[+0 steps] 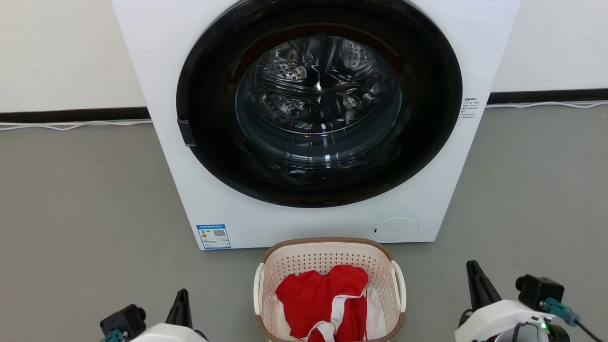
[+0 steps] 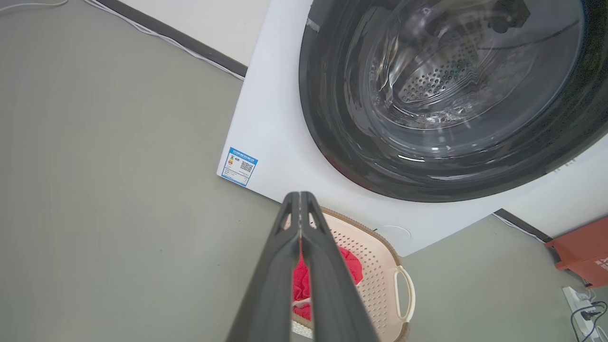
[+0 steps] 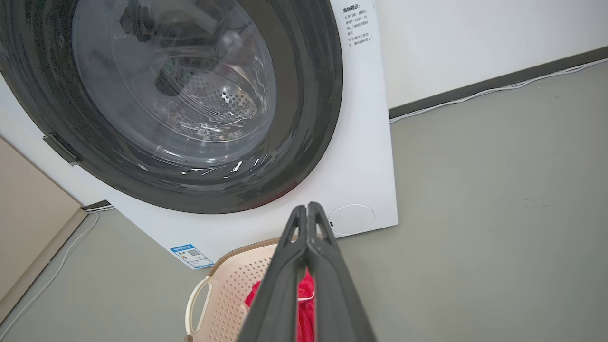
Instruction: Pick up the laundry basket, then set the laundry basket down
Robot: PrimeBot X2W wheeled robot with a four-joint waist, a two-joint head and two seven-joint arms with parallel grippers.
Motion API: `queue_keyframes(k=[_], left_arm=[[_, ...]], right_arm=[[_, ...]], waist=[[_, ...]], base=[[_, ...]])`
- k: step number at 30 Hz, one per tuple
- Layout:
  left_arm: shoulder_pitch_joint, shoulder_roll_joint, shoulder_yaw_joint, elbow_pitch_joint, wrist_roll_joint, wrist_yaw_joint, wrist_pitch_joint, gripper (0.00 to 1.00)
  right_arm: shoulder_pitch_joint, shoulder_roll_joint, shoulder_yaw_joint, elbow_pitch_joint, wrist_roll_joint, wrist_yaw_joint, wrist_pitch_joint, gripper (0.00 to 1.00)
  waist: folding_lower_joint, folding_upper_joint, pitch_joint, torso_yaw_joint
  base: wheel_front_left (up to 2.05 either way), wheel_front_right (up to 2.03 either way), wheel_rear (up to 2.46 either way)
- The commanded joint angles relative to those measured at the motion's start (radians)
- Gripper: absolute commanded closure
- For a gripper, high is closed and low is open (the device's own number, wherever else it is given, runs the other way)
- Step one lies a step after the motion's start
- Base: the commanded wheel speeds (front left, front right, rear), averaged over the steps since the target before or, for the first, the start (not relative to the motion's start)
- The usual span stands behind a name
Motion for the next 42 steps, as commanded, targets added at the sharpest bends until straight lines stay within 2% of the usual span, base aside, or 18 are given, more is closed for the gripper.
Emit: queue_keyframes(k=[1,42], left_arm=[[-0.043,0.005,0.013,-0.033,-0.026,-0.015,0.002,1.0],[-0.053,0.01,0.082,-0.114,-0.433,-0.086,0.122,1.0]], right_arm=[[-0.027,-0.006,-0.001,-0.037,0.029,0.002,0.007,1.0],[-0.001,-0.007,-0.021,-0.172,0.553,0.004,0.124,1.0]], waist=[[-0.0002,-0.0001,0.001,0.0],[-0.0002,-0.0001,0.026,0.001]], base=[[0.0,0.0,0.0],[0.0,0.0,0.0]])
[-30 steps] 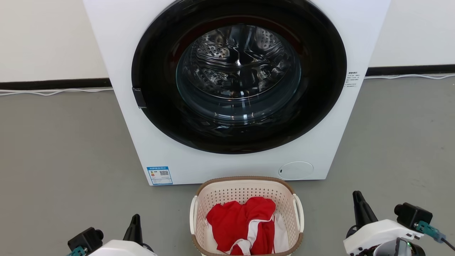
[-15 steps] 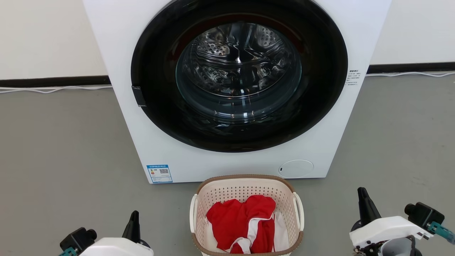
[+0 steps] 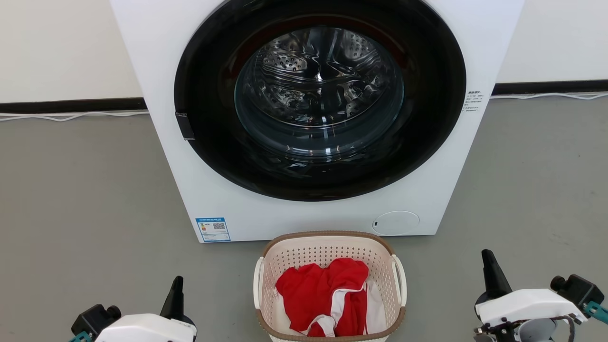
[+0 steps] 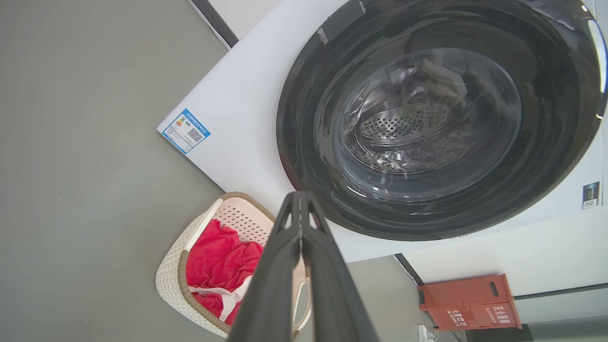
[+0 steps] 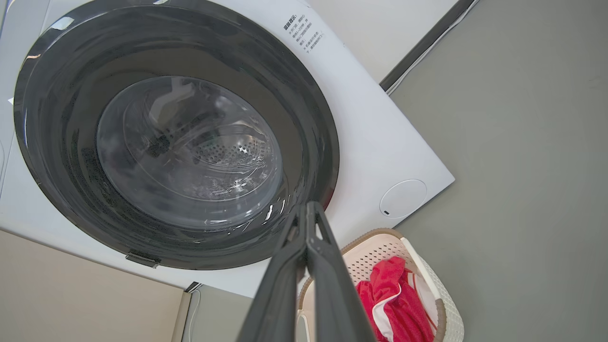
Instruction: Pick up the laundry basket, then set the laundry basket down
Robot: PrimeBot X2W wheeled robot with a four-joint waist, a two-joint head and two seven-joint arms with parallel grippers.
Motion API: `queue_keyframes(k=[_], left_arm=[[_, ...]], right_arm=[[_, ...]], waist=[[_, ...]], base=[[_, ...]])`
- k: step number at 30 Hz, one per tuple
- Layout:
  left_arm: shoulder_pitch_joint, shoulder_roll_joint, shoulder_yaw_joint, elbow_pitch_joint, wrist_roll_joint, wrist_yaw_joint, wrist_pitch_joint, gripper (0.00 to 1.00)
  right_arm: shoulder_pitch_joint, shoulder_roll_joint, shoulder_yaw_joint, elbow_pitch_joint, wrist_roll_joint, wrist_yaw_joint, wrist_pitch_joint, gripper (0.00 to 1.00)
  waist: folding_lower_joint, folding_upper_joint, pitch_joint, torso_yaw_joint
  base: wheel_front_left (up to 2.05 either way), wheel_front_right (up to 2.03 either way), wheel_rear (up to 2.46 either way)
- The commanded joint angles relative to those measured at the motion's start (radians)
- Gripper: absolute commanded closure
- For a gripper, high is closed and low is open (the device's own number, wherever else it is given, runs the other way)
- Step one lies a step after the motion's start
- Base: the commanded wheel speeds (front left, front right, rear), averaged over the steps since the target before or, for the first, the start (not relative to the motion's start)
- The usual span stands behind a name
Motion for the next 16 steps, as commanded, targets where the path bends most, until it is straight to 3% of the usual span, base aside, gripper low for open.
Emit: queue_keyframes(k=[1,16], left_arm=[[-0.05,0.01,0.023,-0.037,-0.035,-0.017,0.011,1.0],[-0.054,0.011,0.047,-0.064,-0.174,-0.042,0.052,1.0]], right_arm=[[-0.022,-0.007,0.008,-0.047,0.048,0.004,0.014,1.0],[-0.014,-0.008,0.001,-0.093,0.227,0.005,0.054,1.0]], waist=[[0.0,-0.0001,0.001,0.0],[0.0,-0.0001,0.01,0.001]], base=[[0.0,0.0,0.0],[0.0,0.0,0.0]])
